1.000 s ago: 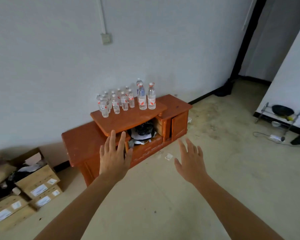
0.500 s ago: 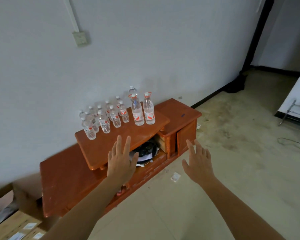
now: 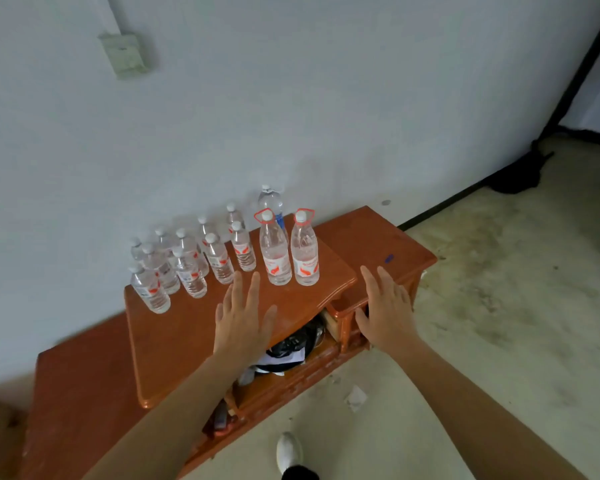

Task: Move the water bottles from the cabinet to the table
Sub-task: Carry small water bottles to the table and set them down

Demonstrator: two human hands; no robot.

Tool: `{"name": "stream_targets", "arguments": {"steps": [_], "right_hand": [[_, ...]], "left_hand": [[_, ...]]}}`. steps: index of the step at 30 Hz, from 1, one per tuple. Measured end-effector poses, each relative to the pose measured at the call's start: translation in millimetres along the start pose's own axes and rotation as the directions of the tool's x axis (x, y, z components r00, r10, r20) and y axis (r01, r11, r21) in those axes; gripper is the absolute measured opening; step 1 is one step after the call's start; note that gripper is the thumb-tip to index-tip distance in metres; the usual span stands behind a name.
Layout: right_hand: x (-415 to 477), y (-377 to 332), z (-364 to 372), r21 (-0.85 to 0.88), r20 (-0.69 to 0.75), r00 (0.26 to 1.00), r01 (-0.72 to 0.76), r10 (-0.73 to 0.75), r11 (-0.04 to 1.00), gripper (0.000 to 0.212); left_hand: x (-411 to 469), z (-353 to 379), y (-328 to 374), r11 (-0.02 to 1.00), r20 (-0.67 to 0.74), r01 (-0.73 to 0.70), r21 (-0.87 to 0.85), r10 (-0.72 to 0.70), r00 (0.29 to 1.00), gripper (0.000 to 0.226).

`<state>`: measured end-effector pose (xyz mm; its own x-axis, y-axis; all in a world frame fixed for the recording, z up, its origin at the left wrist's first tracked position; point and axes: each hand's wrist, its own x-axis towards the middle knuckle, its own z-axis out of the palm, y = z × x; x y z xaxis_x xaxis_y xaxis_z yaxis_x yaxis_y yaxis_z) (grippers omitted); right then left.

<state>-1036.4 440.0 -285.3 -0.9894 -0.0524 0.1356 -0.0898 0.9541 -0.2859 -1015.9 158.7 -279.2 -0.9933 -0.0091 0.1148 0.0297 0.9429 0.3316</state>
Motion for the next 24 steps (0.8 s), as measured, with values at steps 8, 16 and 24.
{"name": "stream_targets", "arguments": {"steps": [8, 16, 24], "right_hand": [[152.7, 16.1, 27.4, 0.008, 0.072, 0.993, -0.094, 0.093, 0.996, 0.085], [235.5, 42.8, 81.0, 0.060, 0.330, 0.935, -0.160, 0.131, 0.985, 0.101], [298.0, 81.4, 153.1, 0.162, 0.597, 0.802, -0.108, -0.010, 0.981, 0.115]], "left_hand": [[182.1, 32.9, -15.2, 0.995, 0.012, -0.099, -0.004, 0.099, 0.995, 0.078], [295.1, 73.4, 5.9, 0.985, 0.100, -0.145, -0.092, 0.154, 0.983, 0.080], [345.1, 126.7, 45.3, 0.852, 0.210, 0.267, -0.450, -0.190, 0.959, 0.092]]}}
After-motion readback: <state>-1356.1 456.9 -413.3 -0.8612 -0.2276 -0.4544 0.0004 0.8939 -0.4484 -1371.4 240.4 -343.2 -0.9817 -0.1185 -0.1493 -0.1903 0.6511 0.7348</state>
